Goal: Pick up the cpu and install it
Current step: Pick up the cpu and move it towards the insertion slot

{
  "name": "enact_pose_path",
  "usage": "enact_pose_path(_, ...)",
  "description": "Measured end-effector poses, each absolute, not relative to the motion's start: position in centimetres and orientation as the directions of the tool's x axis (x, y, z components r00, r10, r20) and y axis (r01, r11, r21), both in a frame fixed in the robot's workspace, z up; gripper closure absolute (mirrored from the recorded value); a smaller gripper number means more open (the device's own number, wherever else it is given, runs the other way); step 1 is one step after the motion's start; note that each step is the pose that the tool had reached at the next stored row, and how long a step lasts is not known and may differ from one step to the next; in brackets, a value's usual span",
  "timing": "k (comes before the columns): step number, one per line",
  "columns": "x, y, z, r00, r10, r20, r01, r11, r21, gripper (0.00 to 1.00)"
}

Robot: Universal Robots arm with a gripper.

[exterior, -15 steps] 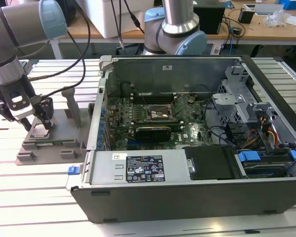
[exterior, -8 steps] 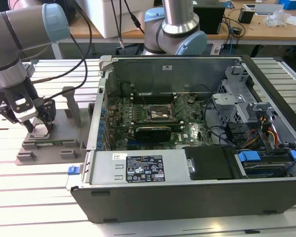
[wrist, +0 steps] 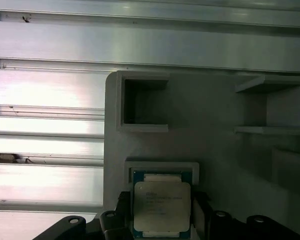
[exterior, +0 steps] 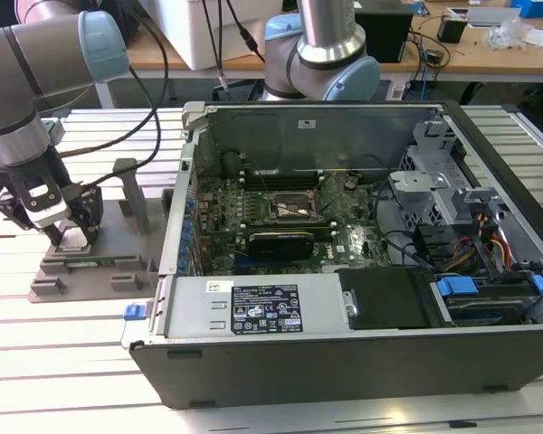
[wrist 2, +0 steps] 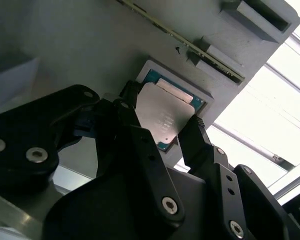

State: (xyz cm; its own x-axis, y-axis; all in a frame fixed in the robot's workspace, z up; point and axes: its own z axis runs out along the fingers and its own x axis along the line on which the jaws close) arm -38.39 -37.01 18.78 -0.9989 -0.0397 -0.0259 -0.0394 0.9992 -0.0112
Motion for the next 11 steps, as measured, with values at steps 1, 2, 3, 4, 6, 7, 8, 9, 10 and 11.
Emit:
enact_pose_path(1,-38.39,-37.01,18.78,-0.999,-0.040,-0.026,-0.039,0.999,-0.011,0.40)
enact_pose_path(2,-38.38,-37.01,18.77,-0.999,-0.040,-0.026,-0.039,0.999,-0.011,0.40)
enact_pose_path(3,-38.38,-37.01,18.77,-0.999,-0.040,-0.026,-0.039,0.999,-0.011,0.40)
enact_pose_path(4,-38.37,-37.01,18.76,-0.999,-0.040,-0.026,-0.039,0.999,-0.011,0.40)
enact_pose_path(6,-38.37,-37.01,18.77,-0.999,-0.040,-0.026,-0.039,0.999,-0.011,0.42)
enact_pose_path(7,-38.37,-37.01,18.77,-0.999,-0.040,-0.026,-0.039,0.999,-0.011,0.46)
enact_pose_path(8,-38.37,-37.01,18.76,-0.999,-0.040,-0.026,-0.039,0.999,-0.011,0.46)
enact_pose_path(9,-38.37,-37.01,18.76,-0.999,-0.040,-0.026,-0.039,0.999,-0.011,0.46)
enact_pose_path(10,-38.37,-37.00,18.76,-0.999,-0.040,-0.026,-0.039,0.999,-0.011,0.46)
enact_pose_path(11,-38.37,-37.01,18.76,-0.999,-0.040,-0.026,-0.039,0.999,-0.011,0.46)
